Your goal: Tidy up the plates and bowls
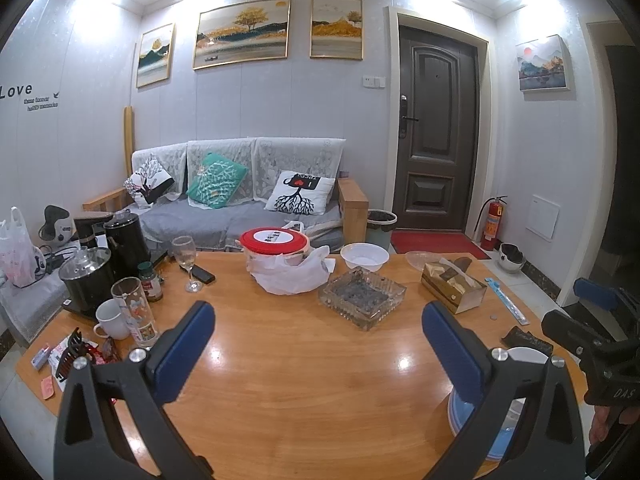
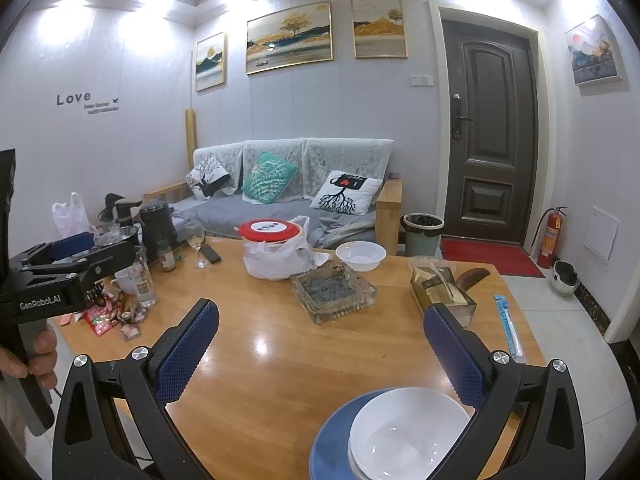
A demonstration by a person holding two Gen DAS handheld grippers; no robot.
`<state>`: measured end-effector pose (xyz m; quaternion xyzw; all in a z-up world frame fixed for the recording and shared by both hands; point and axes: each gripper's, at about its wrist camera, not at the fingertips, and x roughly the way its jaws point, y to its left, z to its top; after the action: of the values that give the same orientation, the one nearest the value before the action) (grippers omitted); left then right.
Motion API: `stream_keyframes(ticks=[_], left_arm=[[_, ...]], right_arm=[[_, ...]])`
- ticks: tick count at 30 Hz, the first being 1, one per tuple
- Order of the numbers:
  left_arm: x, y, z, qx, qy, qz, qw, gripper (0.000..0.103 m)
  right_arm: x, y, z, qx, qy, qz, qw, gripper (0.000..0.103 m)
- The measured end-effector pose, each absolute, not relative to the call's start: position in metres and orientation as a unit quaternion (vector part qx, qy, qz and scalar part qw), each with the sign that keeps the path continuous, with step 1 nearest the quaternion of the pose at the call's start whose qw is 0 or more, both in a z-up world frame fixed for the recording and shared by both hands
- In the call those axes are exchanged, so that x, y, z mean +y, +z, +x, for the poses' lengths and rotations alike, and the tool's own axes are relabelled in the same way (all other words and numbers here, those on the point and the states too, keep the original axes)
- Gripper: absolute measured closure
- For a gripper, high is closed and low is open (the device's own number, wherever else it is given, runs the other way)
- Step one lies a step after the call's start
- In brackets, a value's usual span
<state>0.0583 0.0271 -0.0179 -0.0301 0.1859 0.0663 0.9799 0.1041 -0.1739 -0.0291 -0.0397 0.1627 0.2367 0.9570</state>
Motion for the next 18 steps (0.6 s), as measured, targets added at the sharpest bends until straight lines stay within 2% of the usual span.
stream_keyframes(ticks=[18], left_arm=[[0.0243,-0.0118,0.0554,0.179,0.064,-0.026,0.981,0.0]], right_arm=[[-0.1744,-0.0292,0.1042,0.162,0.236,-0.039,0.957,0.001]])
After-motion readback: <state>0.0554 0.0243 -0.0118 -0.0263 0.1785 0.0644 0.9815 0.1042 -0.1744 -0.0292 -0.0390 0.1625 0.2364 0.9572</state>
